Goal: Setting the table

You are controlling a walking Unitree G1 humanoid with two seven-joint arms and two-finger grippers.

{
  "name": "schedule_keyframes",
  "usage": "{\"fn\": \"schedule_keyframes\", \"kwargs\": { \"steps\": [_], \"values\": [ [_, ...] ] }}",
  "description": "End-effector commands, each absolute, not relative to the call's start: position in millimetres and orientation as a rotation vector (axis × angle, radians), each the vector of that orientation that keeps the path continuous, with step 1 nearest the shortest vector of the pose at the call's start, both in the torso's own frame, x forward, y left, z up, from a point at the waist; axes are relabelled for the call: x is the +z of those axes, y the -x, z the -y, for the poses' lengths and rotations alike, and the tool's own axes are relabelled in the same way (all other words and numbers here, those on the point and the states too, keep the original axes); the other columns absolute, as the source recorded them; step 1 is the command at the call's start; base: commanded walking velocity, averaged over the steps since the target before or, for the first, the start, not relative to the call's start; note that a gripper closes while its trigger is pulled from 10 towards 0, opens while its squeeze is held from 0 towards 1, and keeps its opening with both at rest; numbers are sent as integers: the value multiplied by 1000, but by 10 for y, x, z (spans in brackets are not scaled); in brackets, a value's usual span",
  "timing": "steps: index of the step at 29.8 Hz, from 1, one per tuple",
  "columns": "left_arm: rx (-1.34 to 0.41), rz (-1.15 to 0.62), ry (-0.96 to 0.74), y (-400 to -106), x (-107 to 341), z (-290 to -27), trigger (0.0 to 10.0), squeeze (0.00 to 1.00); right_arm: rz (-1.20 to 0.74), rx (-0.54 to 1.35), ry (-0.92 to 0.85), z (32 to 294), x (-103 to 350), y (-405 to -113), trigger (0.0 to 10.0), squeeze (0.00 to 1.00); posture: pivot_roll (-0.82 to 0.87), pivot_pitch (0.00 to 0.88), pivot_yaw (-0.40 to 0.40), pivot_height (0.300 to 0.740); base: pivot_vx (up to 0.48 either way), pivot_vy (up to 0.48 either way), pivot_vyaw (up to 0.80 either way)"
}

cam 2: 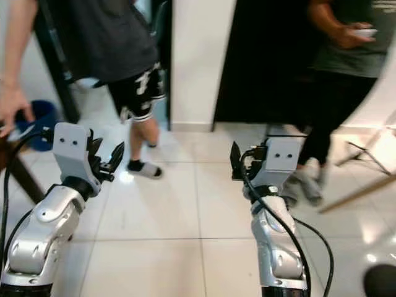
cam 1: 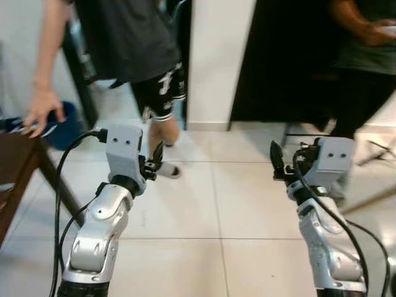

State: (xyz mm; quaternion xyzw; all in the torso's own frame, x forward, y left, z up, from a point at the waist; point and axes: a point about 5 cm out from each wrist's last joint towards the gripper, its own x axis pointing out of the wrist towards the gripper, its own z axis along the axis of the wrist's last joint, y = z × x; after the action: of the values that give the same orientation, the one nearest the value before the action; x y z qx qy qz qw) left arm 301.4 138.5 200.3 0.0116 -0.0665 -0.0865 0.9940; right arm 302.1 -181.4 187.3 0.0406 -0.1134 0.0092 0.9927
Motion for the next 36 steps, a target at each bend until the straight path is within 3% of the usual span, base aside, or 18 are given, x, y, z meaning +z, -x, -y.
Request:
{"fn": "schedule_keyframes", "kwargs": {
  "steps": [1, 36],
  "values": [
    [-174, 123, -13, -3010, 1980, -1388, 10000, 0, 215, 17, -85, 1820, 1847, -3016, 10000, 0, -53, 0, 77, 740, 0, 0, -800],
    [-178, 120, -9, -3009, 1977, -1375, 10000, 0, 206, 11, -88, 1832, 1835, -3019, 10000, 0, -54, 0, 75, 740, 0, 0, -800]
  ]
}}
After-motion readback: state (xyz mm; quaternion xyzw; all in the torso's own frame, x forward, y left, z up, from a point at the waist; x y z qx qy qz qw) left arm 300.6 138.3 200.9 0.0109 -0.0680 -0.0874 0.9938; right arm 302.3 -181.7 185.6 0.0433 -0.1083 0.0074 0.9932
